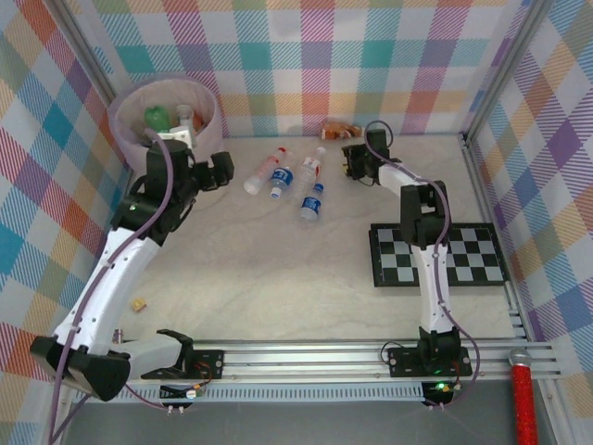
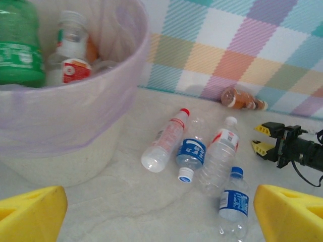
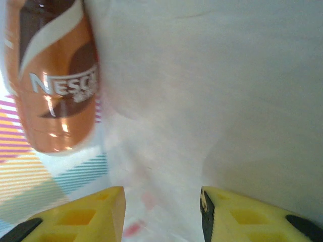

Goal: Put the plastic bottles in the bin

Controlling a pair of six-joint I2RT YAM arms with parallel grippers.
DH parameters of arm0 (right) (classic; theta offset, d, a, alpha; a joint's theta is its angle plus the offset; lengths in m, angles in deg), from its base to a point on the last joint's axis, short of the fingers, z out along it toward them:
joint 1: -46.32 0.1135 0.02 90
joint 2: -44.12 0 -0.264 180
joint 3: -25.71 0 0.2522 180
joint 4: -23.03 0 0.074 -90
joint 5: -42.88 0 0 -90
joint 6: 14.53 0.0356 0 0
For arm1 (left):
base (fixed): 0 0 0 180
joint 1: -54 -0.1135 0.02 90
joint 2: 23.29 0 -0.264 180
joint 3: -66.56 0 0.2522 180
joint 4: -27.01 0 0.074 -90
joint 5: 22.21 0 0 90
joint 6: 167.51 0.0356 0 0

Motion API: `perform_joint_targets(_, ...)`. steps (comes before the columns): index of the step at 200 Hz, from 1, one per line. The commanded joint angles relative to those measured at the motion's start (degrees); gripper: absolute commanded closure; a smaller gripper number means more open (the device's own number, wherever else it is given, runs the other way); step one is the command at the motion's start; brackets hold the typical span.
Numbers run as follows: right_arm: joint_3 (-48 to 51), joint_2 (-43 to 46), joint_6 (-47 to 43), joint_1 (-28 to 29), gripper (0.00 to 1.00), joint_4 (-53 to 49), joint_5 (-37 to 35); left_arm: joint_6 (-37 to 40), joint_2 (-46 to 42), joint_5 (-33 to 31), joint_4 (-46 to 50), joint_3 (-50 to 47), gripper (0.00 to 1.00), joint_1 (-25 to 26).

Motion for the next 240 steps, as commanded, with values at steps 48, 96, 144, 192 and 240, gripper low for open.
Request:
perform_joint_targets(48,-16.55,1.85,-34.99,-0.11,0.57,-18.08,-10.61,4.62,12.00,-1.32,1.09,10.68,0.06,9.74)
perform_joint_targets(96,-43.90,-15.77,-44.88,0.33,0.53,-21.56,-11.26,4.25,13.21,-1.10,-0.70,10.55,0.06,11.36)
perform_joint_targets(144,-44.59,-21.54,-37.56,1.38,0.43,-8.03,-5.36,3.19,15.81,0.33,-2.21,10.51,0.06,11.53)
perform_joint_targets(192,-47.38,-24.39,-37.43,1.85,0.39,-14.86,-10.34,2.42,22.07,0.61,-3.89,13.69,0.06,11.89)
perform_joint_targets(240,-47.43,-26.62,-32.34,2.03,0.36,-10.29,-2.71,2.93,33.52,0.29,-4.15,22.77,0.06,11.80)
